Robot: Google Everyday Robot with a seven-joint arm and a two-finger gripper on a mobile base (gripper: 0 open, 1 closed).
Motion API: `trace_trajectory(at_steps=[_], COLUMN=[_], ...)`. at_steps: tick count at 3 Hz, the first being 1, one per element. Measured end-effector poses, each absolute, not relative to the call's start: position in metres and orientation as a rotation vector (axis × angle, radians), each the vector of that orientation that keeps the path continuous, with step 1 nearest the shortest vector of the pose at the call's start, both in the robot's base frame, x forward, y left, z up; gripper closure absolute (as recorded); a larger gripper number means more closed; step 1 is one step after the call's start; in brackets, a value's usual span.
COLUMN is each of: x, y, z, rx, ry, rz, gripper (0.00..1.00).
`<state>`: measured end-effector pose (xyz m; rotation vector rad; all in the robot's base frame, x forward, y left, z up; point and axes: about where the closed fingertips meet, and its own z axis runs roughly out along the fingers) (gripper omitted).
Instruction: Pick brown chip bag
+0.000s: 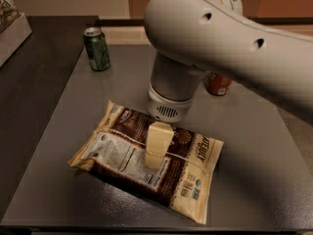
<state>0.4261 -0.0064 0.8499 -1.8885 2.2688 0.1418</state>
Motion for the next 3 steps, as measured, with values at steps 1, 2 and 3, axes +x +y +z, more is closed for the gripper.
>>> trace_trajectory(at_steps=[1, 2, 3], x=[0.4292, 0.4268, 0.4236], y=[-0.0069, -0.0028, 0.0001], z=[0.8454, 0.8408, 0.8375], rx=[-1.855, -1.875, -1.899], ry=[2.276, 2.276, 2.276], rz=[0.131, 0.105, 0.084], gripper=[0.00, 0.00, 0.18])
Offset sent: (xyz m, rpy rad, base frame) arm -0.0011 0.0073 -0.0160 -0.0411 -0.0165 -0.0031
